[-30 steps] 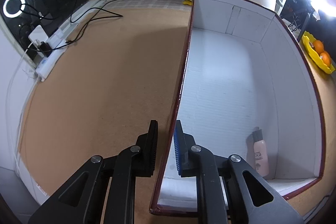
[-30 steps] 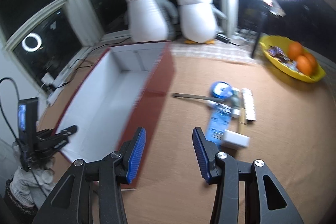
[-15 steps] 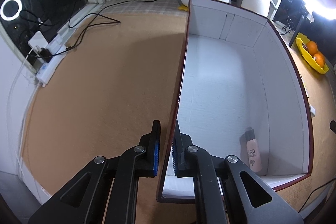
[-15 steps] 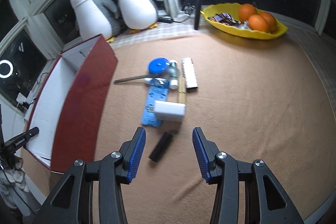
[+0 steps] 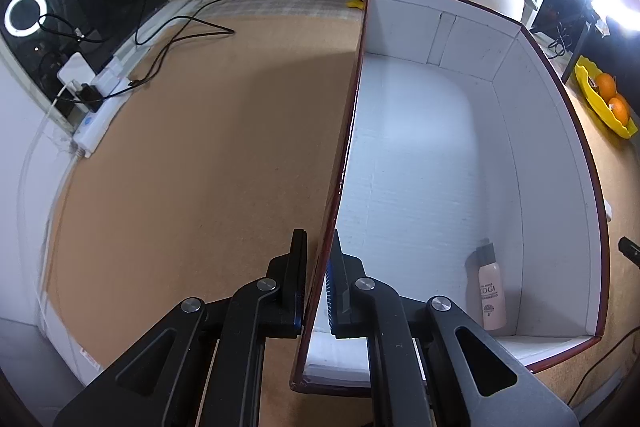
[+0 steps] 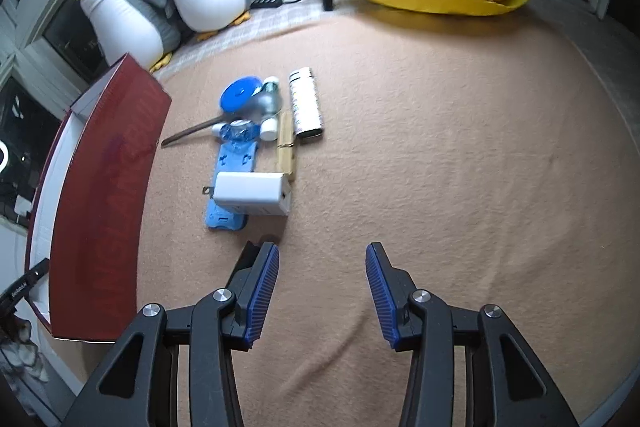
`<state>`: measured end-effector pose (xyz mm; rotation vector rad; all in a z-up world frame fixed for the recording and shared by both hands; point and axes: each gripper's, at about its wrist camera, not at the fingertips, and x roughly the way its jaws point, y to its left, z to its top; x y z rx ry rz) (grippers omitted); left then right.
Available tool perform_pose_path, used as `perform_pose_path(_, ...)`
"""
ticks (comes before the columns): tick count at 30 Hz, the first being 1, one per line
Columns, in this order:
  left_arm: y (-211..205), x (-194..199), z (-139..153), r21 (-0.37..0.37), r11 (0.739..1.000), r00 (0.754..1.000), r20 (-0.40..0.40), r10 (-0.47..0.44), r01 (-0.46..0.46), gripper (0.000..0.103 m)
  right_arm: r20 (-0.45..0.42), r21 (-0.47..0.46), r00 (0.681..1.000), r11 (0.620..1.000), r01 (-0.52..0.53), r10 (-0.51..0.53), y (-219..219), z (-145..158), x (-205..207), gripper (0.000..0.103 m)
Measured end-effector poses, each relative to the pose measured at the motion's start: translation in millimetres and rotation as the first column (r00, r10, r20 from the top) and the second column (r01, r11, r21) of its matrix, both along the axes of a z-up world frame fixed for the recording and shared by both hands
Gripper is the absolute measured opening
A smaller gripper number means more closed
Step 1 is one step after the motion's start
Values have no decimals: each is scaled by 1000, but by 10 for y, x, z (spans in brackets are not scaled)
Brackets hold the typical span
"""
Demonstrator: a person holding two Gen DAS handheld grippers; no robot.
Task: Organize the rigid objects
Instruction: 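Grasp the black cylinder with the right gripper, then carry the black cylinder into the box and release it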
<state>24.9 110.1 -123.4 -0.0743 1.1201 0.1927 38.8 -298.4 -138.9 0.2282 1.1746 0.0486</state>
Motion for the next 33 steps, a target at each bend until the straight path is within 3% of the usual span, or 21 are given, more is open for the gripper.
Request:
perform_pose_path(5, -15, 5, 6, 3, 1000, 1000, -4, 10, -10, 7, -19, 53, 998, 997, -63, 64, 169, -60, 92, 40)
perform_pose_path(9, -18, -5, 3, 5, 1000, 1000, -4, 15, -15, 8, -40, 35, 991, 992, -123, 125, 382, -124, 139, 40)
perform_pose_path(14, -17, -17, -1, 4, 1000, 1000, -1, 20, -20, 8, -91, 19, 984, 988, -152, 154, 542, -284, 174, 24)
perform_pose_path(20, -8, -28, -3, 0, 1000, 1000, 3, 24, -24, 8, -90, -31, 981, 984, -177, 173, 635, -319, 164, 15)
perform_pose_path(33, 37, -55, -18, -18, 1000, 999, 26, 20, -20, 8, -56, -61, 987, 986, -155, 152, 602, -144, 32, 15)
